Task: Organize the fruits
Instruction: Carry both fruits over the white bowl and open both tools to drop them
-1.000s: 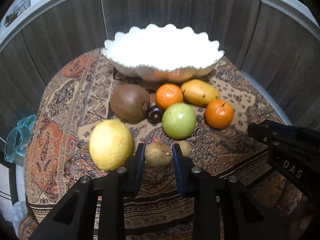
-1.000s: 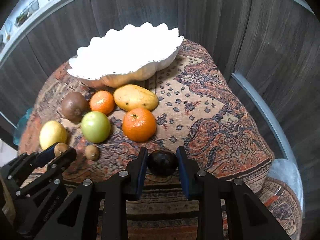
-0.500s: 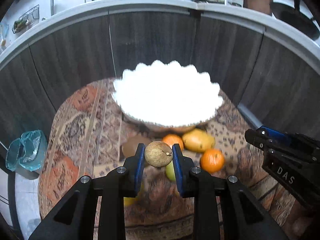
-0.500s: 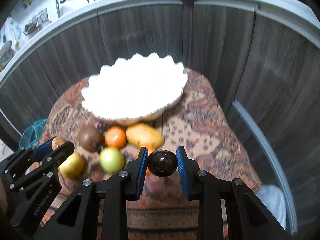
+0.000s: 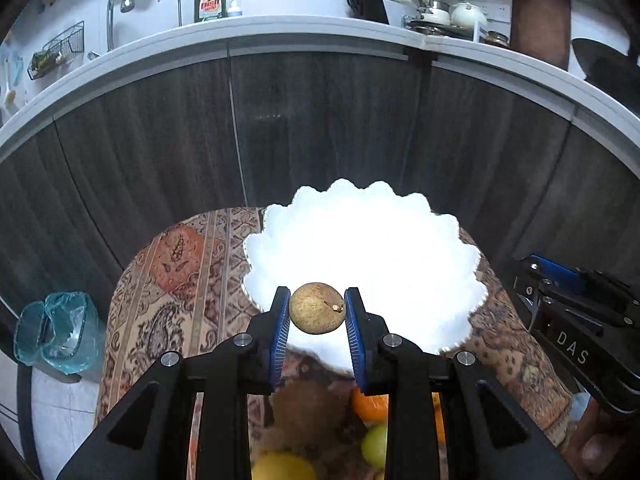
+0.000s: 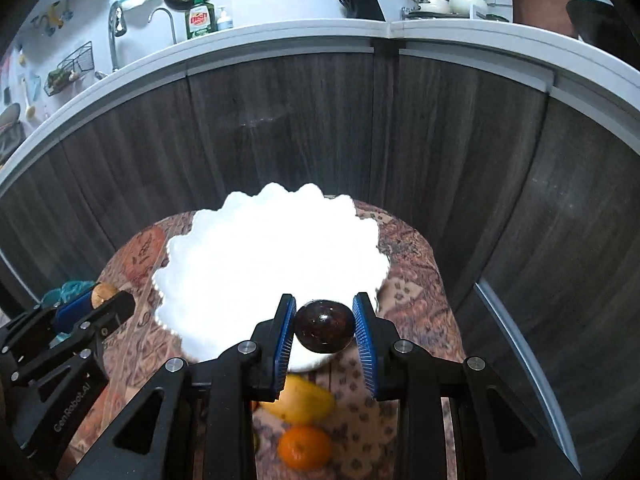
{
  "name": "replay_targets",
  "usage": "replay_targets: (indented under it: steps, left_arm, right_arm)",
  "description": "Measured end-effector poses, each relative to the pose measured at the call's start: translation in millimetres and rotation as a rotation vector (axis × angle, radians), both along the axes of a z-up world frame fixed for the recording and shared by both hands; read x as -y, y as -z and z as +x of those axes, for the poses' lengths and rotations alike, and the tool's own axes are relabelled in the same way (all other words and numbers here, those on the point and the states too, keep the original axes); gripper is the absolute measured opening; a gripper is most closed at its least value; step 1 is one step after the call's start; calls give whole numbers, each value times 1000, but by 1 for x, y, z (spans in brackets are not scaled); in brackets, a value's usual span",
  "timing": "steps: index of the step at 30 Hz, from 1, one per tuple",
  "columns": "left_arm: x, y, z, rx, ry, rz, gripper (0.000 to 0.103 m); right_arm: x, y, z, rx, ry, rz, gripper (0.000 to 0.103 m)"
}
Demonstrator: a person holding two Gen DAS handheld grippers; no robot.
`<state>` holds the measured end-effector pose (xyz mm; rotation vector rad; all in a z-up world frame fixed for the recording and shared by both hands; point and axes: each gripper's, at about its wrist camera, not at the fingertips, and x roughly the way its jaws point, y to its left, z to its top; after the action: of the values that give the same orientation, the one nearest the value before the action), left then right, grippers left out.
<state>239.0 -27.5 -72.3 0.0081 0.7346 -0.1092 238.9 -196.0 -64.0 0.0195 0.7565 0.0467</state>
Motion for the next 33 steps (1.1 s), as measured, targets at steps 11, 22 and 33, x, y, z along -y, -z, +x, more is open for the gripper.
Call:
replay_targets:
  steps: [11,22,33]
  left_arm:
    - [-4,38,50,-76,-1,-1,27]
    - [-1,69,72,-136,6,-5,28]
    - [-7,46,64,-88,-50,48,73]
  right_arm:
    - [3,41,51,-85,18,-11,31]
    - [5,75,72,-146,10,-18,31]
    - [7,60,68,-91,65,-64,69]
